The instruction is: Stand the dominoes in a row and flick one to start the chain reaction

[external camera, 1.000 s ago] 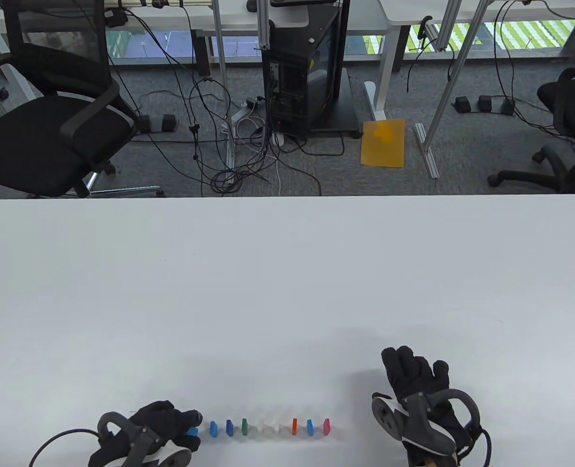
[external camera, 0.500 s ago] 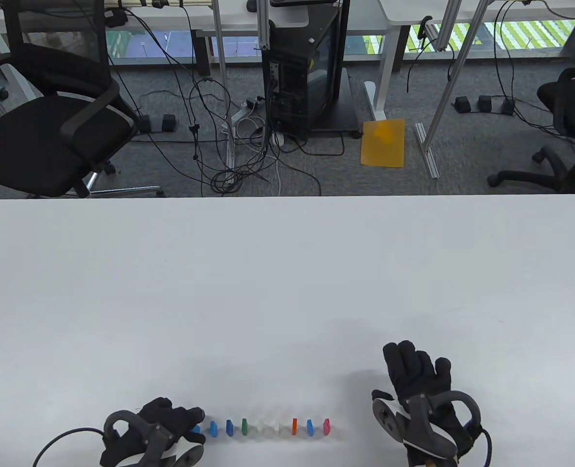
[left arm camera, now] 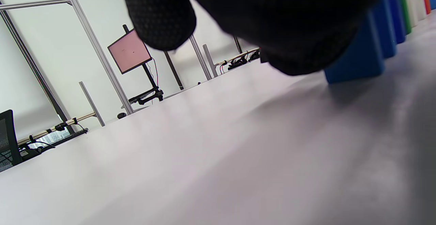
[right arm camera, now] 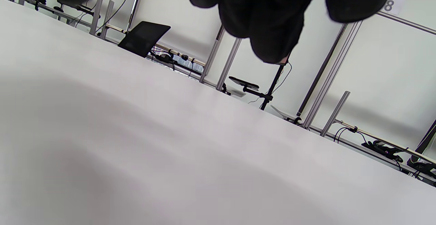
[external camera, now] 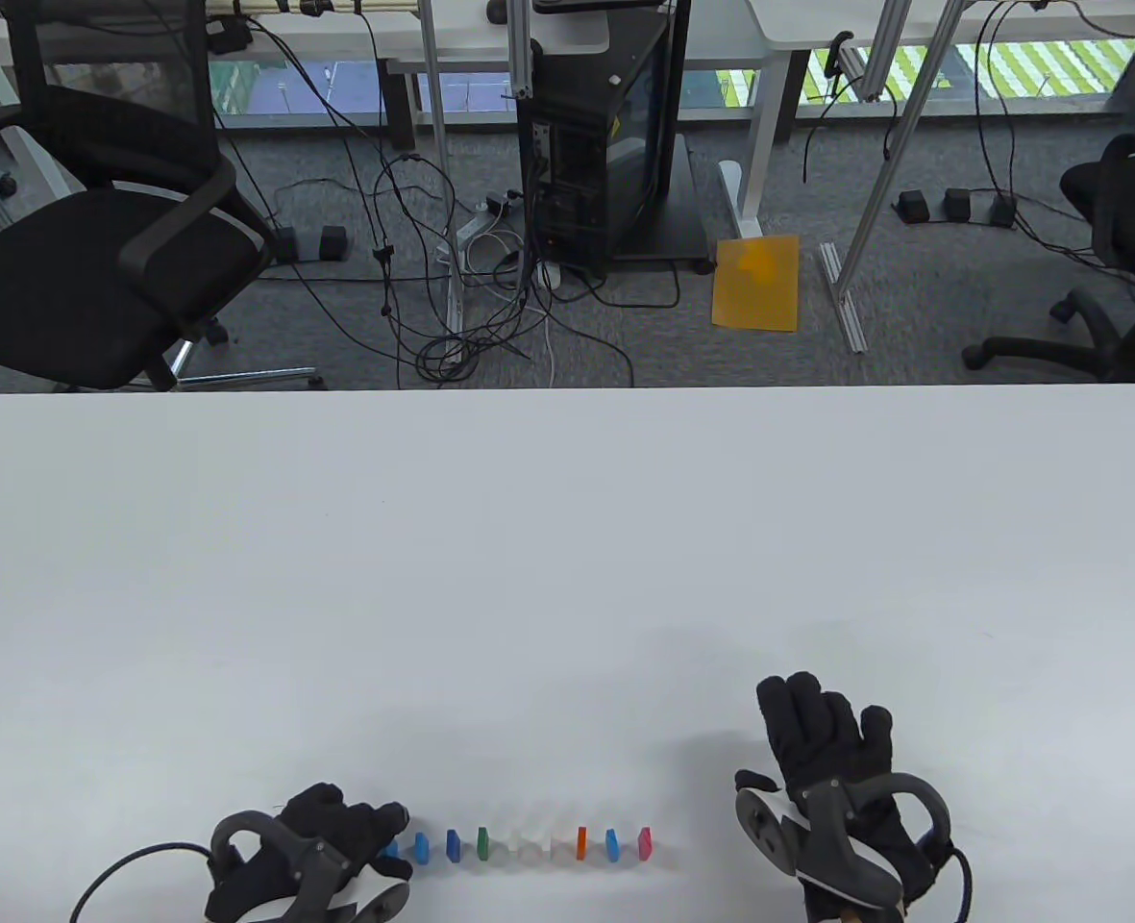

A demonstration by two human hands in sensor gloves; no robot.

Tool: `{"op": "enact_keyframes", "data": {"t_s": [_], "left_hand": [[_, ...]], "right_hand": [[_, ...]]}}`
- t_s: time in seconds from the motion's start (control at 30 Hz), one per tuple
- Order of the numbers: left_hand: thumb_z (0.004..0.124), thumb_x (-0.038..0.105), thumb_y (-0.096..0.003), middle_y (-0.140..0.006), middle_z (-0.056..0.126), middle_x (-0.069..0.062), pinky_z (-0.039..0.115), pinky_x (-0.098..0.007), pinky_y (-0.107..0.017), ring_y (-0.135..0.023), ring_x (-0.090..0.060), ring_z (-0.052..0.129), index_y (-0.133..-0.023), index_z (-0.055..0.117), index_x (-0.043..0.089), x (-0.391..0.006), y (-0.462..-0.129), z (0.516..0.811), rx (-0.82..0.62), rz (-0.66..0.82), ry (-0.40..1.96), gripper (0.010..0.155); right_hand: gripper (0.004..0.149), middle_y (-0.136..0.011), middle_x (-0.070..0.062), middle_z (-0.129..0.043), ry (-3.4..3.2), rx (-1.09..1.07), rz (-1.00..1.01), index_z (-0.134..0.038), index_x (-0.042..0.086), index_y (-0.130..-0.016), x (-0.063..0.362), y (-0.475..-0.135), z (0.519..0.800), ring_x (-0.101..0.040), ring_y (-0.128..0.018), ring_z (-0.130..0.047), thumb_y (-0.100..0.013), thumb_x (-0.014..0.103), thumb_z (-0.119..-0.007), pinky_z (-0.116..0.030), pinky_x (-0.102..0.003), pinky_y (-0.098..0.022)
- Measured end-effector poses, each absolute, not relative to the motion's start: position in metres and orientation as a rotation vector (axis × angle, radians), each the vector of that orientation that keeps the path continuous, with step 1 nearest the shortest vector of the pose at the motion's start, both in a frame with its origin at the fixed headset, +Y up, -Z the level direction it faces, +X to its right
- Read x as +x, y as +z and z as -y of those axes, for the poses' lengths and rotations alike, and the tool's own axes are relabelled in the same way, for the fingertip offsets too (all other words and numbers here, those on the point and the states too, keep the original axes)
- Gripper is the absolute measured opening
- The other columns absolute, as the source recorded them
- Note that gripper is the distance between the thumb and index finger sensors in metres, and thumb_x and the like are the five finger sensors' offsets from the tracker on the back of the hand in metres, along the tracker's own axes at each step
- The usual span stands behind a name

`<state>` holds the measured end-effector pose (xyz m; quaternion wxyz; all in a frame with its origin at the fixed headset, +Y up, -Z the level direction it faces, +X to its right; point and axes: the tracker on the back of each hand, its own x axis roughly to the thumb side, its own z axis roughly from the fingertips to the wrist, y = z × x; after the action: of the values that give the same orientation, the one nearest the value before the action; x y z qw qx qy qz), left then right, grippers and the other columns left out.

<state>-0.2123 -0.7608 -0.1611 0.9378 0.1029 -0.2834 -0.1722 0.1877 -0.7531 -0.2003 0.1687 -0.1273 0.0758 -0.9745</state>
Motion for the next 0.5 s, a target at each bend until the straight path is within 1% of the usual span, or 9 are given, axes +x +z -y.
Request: {"op": "enact_keyframes", "data": {"t_s": [0.27, 0.37, 0.43, 0.5], "left_hand": [[0.063, 0.070, -0.0229, -0.040, 0.103, 0.034, 0.094, -0.017, -0.048, -0.010, 0.022, 0.103, -0.071, 0.091, 0.041, -0.2111, -0.1605, 0.7616, 0.206, 0.584, -0.353, 0.063], [0.063, 0.070, -0.0228, -0.041, 0.103, 0.033, 0.094, -0.017, -0.048, -0.011, 0.022, 0.103, -0.072, 0.090, 0.041, -0.2109, -0.1603, 0.7611, 0.210, 0.583, -0.363, 0.064], [0.062, 0.071, -0.0227, -0.045, 0.104, 0.033, 0.094, -0.018, -0.049, -0.013, 0.022, 0.104, -0.075, 0.089, 0.040, -0.2111, -0.1601, 0.7606, 0.206, 0.582, -0.365, 0.066], [0.062, 0.071, -0.0225, -0.044, 0.104, 0.033, 0.094, -0.018, -0.049, -0.013, 0.021, 0.104, -0.074, 0.090, 0.040, -0.2111, -0.1601, 0.7610, 0.194, 0.583, -0.363, 0.066]], "right_hand": [[0.094, -0.112, -0.030, -0.053, -2.771, -0.363, -0.210, -0.038, 0.002, -0.112, 0.1878, -0.2000, 0.7529, -0.050, -0.092, -0.076, -0.041, 0.059, -0.061, -0.057, -0.073, -0.059], [0.094, -0.112, -0.030, -0.053, -2.773, -0.362, -0.210, -0.038, 0.002, -0.112, 0.1879, -0.2000, 0.7529, -0.050, -0.092, -0.076, -0.041, 0.059, -0.061, -0.057, -0.073, -0.059], [0.094, -0.111, -0.030, -0.054, -2.773, -0.362, -0.212, -0.038, 0.002, -0.112, 0.1879, -0.2000, 0.7529, -0.050, -0.092, -0.077, -0.041, 0.059, -0.061, -0.057, -0.073, -0.059], [0.094, -0.111, -0.030, -0.053, -2.772, -0.362, -0.210, -0.038, 0.002, -0.112, 0.1878, -0.1999, 0.7529, -0.050, -0.092, -0.076, -0.041, 0.059, -0.061, -0.057, -0.073, -0.059]]}}
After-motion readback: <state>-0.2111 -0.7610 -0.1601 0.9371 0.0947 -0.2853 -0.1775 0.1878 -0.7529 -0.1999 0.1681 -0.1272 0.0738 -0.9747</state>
